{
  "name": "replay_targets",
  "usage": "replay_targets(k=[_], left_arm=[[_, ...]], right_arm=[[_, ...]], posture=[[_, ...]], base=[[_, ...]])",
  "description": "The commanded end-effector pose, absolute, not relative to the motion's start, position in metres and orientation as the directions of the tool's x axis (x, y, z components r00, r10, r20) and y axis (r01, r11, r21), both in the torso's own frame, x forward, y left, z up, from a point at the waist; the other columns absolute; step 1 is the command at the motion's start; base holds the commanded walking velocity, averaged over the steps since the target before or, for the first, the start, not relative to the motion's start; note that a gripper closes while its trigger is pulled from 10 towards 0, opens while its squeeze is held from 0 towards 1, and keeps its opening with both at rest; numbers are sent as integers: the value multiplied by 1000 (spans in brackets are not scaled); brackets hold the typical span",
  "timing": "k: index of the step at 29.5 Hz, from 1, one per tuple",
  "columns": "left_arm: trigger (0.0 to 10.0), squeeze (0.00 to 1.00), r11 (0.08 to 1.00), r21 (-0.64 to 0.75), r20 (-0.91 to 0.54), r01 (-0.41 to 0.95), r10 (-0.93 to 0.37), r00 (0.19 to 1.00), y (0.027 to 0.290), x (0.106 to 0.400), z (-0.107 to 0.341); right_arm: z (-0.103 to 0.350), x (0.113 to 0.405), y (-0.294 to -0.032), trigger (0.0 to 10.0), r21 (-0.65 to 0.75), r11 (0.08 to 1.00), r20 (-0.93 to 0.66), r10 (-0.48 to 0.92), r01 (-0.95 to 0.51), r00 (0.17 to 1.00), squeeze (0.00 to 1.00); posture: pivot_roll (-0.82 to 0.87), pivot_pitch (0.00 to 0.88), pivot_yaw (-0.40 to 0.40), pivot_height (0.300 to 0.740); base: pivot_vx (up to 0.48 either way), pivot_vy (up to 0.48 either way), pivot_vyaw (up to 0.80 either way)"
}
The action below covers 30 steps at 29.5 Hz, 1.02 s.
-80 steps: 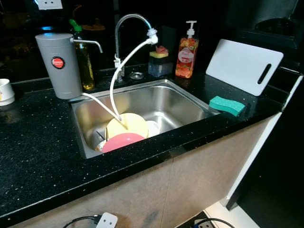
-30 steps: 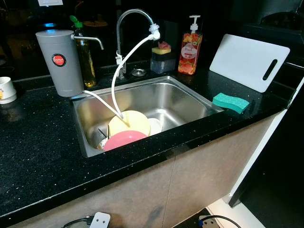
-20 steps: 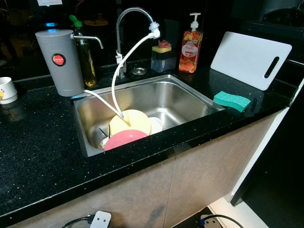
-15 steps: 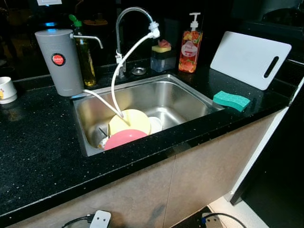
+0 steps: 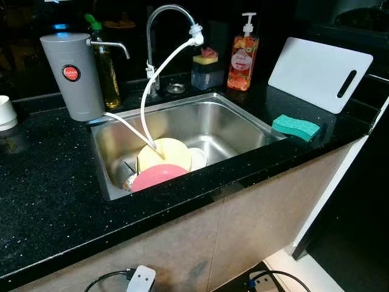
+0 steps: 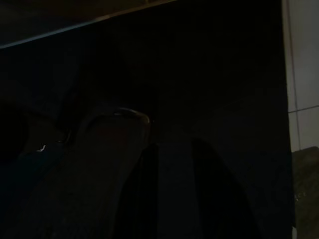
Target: Kitchen organization
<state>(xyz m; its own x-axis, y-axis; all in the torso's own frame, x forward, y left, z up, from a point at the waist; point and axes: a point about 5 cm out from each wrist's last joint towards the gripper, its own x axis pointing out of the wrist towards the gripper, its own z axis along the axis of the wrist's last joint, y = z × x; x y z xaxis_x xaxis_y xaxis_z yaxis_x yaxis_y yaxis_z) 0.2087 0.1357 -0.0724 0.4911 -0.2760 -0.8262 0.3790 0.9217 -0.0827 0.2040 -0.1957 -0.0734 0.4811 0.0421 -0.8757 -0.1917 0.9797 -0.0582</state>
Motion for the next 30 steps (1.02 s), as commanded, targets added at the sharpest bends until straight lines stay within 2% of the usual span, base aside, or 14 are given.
replay_targets(k=[1,5,15,23,30], left_arm=[[10000,0,920,-57,-837,389,-257,483,140,209,-72],[10000,0,932,-60,-829,357,-246,502,141,211,-72],[10000,0,927,-56,-842,371,-244,482,141,202,-77],[10000,0,929,-35,-835,369,-230,500,144,206,-75],[10000,0,928,-35,-824,372,-238,515,139,214,-70]], right_arm=[[-74,203,-197,10000,-68,978,-877,36,-198,480,0],[-73,204,-197,10000,-77,975,-876,33,-209,480,0],[-75,202,-193,10000,-77,981,-872,20,-178,489,0],[-78,196,-196,10000,-69,985,-875,16,-159,484,0],[-72,204,-202,10000,-72,987,-865,10,-143,502,0]], posture=[[-12,84,-6,740],[-11,81,-5,740],[-11,103,0,740],[-34,109,20,740],[-63,102,9,740]], base=[[0,0,0],[0,0,0],[0,0,0],[0,0,0],[0,0,0]])
